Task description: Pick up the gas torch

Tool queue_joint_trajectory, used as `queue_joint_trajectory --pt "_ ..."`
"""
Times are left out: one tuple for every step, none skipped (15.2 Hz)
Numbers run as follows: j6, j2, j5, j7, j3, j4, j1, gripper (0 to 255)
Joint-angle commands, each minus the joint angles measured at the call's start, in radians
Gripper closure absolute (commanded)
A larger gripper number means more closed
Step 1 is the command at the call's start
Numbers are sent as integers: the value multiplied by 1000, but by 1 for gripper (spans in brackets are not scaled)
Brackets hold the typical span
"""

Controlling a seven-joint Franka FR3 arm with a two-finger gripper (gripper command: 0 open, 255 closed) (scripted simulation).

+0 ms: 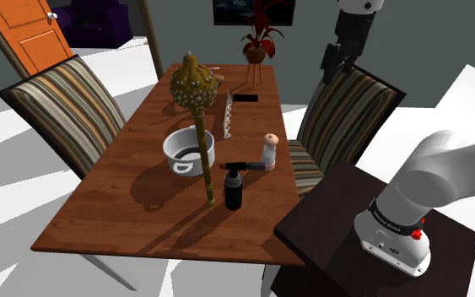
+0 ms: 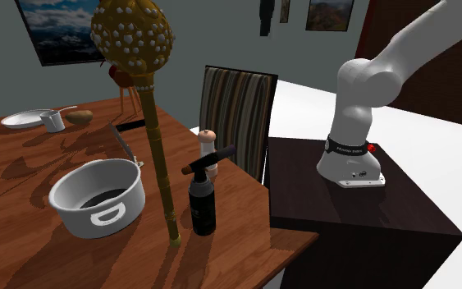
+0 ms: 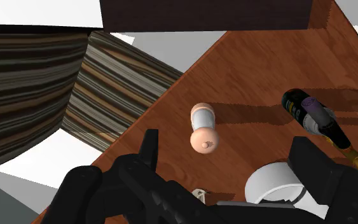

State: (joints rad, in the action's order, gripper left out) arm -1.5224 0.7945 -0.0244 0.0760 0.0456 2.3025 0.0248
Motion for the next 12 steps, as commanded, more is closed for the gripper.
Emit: queue_joint_trajectory --pt "0 0 0 0 0 0 0 0" --pt "-24 -21 6 0 10 7 -9 0" --pt "-49 -43 12 1 21 13 -17 0" --pt "-73 -65 17 1 31 19 -25 0" --pt "-97 -89 23 1 42 23 -34 0" --pt "-120 -113 28 1 53 26 -42 0" --pt "-144 -138 32 1 63 28 -50 0" --pt "-167 -164 36 2 74 30 -58 0" --pt "-190 -190 40 2 85 30 -65 0" --pt "-213 -217 43 2 96 29 -73 0" --pt "-235 -244 46 3 107 28 -80 0" --pt "-257 -272 48 3 118 25 -87 0"
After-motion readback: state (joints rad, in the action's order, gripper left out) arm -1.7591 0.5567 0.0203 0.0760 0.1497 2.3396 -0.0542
